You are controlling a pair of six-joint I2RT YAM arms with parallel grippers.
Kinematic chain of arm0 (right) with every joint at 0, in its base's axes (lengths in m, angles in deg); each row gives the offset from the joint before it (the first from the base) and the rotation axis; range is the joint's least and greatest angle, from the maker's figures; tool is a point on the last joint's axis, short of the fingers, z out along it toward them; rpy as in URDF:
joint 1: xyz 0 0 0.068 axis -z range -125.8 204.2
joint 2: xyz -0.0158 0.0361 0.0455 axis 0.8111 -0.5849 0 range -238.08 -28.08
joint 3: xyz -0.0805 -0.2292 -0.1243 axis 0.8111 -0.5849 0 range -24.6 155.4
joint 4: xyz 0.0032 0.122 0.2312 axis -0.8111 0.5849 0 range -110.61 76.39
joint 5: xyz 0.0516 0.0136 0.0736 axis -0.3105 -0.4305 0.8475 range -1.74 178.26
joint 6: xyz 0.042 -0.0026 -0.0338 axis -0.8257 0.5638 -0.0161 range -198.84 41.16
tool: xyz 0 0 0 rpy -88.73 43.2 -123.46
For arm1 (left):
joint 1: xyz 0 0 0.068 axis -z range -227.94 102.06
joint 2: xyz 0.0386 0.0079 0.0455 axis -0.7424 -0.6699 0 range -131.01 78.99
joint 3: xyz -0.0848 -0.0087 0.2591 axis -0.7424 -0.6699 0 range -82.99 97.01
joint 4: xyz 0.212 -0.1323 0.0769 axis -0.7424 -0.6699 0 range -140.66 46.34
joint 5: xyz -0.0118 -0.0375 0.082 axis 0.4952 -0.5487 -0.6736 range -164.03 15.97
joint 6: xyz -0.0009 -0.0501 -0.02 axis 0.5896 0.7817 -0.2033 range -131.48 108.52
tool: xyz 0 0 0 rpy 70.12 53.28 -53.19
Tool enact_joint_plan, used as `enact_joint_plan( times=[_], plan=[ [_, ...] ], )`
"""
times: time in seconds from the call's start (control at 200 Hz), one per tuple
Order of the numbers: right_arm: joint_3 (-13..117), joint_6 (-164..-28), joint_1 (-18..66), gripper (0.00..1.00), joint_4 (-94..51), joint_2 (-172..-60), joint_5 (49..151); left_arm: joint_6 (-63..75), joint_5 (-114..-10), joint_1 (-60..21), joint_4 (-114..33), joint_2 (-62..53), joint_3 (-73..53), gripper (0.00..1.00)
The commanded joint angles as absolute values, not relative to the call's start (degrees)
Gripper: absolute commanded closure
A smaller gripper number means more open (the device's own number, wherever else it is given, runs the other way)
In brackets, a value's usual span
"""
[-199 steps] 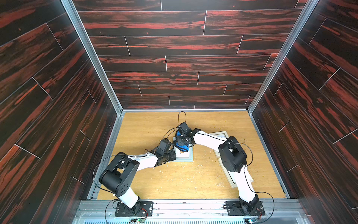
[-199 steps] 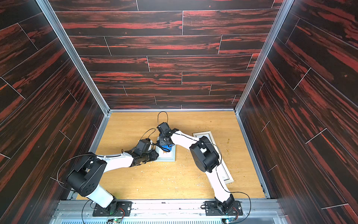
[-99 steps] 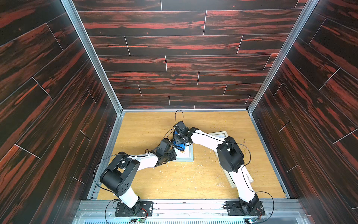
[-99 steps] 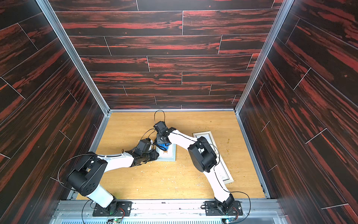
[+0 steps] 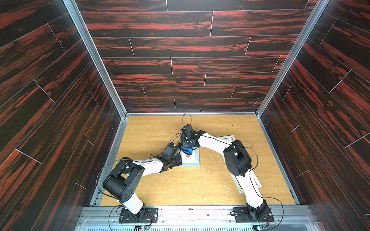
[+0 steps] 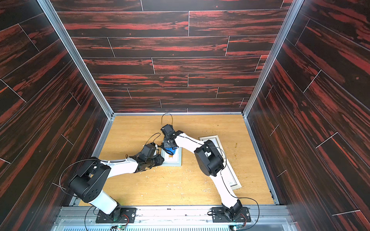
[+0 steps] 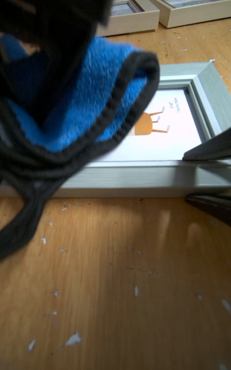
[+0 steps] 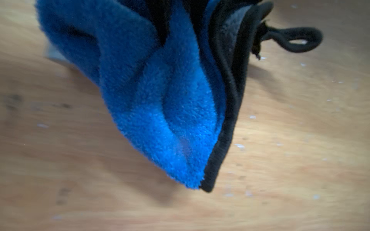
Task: Wipe the picture frame with a cloth
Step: Wipe the dirt from the picture frame.
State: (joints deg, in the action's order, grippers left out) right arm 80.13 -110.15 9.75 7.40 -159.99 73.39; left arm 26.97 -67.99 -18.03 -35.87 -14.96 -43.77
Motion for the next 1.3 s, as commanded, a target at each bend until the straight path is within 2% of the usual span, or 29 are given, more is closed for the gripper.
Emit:
enact_joint_plan(
  times=[0.0, 0.12, 0.19, 0.346, 0.461, 0.561, 0.721, 0.872, 1.052, 1.298],
  plan=[
    [78.7, -111.2, 11.9, 1.0, 11.5, -160.3, 70.2, 27.5, -70.6, -18.4, -47.3, -17.1, -47.6, 0.71],
    [73.5, -110.5, 15.8, 1.0, 8.6, -157.6, 74.1, 27.7, -71.5, -18.4, -46.9, -17.0, -48.0, 0.71],
    [74.0, -110.4, 14.9, 1.0, 7.2, -157.7, 77.5, 28.0, -71.6, -18.4, -46.4, -17.0, -48.1, 0.71],
    [84.7, -111.2, 9.4, 1.0, 11.2, -163.8, 77.7, 28.1, -71.6, -18.4, -46.4, -17.4, -47.8, 0.71],
    [89.5, -111.5, 9.1, 1.0, 15.0, -166.4, 74.9, 27.9, -71.8, -18.5, -46.8, -16.7, -48.3, 0.7],
    [85.1, -111.4, 11.3, 1.0, 15.6, -163.6, 70.1, 27.7, -72.1, -18.5, -46.8, -16.2, -48.8, 0.7],
    [73.3, -110.7, 14.4, 1.0, 8.5, -157.0, 72.9, 28.2, -72.4, -18.4, -45.9, -16.1, -49.1, 0.7],
    [75.5, -111.4, 11.2, 1.0, 6.2, -158.9, 78.1, 28.2, -72.3, -18.4, -45.9, -16.7, -48.4, 0.7],
    [83.7, -112.2, 8.9, 1.0, 11.0, -164.0, 76.3, 28.0, -71.6, -18.4, -46.3, -16.9, -48.2, 0.7],
    [71.2, -111.3, 14.8, 1.0, 7.4, -156.9, 73.1, 28.9, -72.1, -18.4, -45.7, -16.5, -48.6, 0.7]
  ],
)
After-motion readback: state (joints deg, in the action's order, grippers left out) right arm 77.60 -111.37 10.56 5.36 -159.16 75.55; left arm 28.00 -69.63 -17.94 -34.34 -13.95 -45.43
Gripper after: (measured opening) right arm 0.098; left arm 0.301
